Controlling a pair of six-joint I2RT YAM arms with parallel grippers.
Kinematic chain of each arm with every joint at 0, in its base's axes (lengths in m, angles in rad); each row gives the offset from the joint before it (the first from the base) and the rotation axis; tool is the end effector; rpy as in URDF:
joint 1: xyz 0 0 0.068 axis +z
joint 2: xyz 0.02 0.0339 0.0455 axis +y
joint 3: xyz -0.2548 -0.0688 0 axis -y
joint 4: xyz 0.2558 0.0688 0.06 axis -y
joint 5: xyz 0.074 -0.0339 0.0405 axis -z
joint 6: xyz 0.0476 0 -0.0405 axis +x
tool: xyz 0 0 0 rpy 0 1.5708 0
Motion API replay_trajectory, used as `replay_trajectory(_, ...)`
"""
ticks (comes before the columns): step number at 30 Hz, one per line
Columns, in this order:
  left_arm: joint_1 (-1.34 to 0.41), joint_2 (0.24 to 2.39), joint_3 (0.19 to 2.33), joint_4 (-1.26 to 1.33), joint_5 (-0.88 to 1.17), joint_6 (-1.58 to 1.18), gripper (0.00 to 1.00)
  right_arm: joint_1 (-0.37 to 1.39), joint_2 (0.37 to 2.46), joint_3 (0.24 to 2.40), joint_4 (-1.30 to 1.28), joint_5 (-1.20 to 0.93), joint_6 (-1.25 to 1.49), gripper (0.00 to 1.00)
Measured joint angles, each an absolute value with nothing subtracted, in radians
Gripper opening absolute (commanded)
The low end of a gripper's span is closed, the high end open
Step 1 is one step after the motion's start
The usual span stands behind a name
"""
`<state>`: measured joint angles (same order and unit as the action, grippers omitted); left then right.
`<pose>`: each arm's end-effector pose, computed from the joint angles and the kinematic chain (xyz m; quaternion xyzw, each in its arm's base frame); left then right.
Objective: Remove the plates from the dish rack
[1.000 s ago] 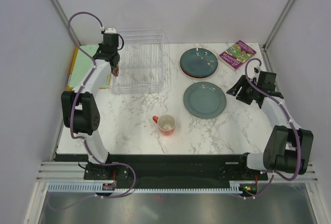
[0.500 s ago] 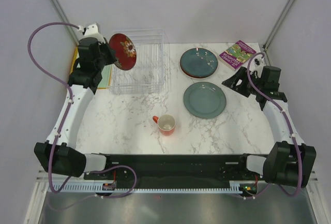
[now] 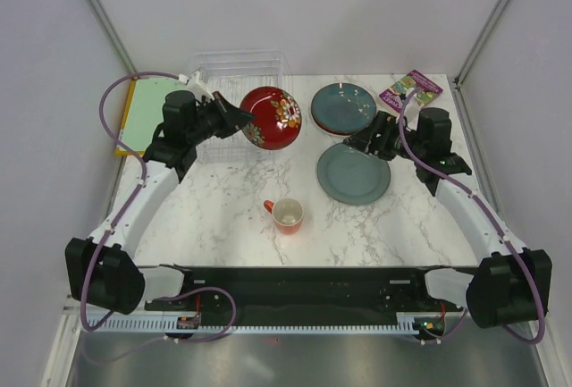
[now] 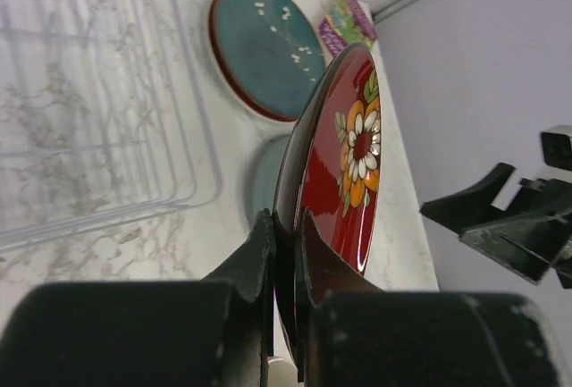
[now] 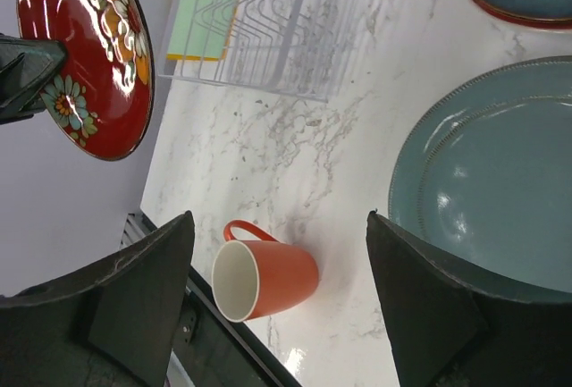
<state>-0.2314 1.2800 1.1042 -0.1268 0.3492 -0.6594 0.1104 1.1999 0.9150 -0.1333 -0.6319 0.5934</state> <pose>0.3103 -0.0898 0.3366 -0.0679 0.7971 -0.3777 0.4662 0.2878 0.0602 0.2910 0.0262 0.8143 0.4231 0.3964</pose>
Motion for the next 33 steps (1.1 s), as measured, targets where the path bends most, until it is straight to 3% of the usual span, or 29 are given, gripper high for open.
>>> replay_trajectory(18, -0.453, 1.345, 1.066, 0.063, 0.376, -0.772, 0.02, 0.267, 1.279, 0.915, 0.076, -0.635, 0.732, 0.85)
replay_trajectory(20, -0.466, 1.352, 1.061, 0.068, 0.371, -0.775, 0.02, 0.276, 1.289, 0.915, 0.086, -0.635, 0.738, 0.81)
replay_trajectory(21, -0.472, 1.355, 1.057, 0.072, 0.369, -0.777, 0.02, 0.28, 1.295, 0.915, 0.093, -0.635, 0.74, 0.76)
replay_trajectory(22, -0.477, 1.358, 1.055, 0.075, 0.368, -0.778, 0.02, 0.283, 1.299, 0.915, 0.099, -0.635, 0.742, 0.61)
replay_trajectory(24, -0.486, 1.365, 1.05, 0.086, 0.367, -0.782, 0.02, 0.288, 1.309, 0.915, 0.107, -0.635, 0.741, 0.41)
replay_trajectory(25, -0.49, 1.369, 1.047, 0.092, 0.367, -0.786, 0.02, 0.289, 1.314, 0.915, 0.115, -0.638, 0.745, 0.22)
replay_trajectory(26, -0.492, 1.37, 1.042, 0.096, 0.368, -0.789, 0.02, 0.289, 1.319, 0.915, 0.122, -0.642, 0.749, 0.09)
replay_trajectory(27, -0.495, 1.37, 1.032, 0.109, 0.363, -0.795, 0.02, 0.29, 1.325, 0.914, 0.133, -0.646, 0.752, 0.0)
replay_trajectory(30, -0.478, 1.37, 1.005, 0.165, 0.377, -0.82, 0.02, 0.27, 1.344, 0.907, 0.181, -0.707, 0.82, 0.0)
replay_trajectory(32, -0.477, 1.369, 0.987, 0.193, 0.38, -0.833, 0.23, 0.268, 1.345, 0.903, 0.187, -0.711, 0.83, 0.0)
replay_trajectory(33, -0.477, 1.369, 0.981, 0.198, 0.379, -0.834, 0.4, 0.267, 1.344, 0.901, 0.186, -0.71, 0.827, 0.0)
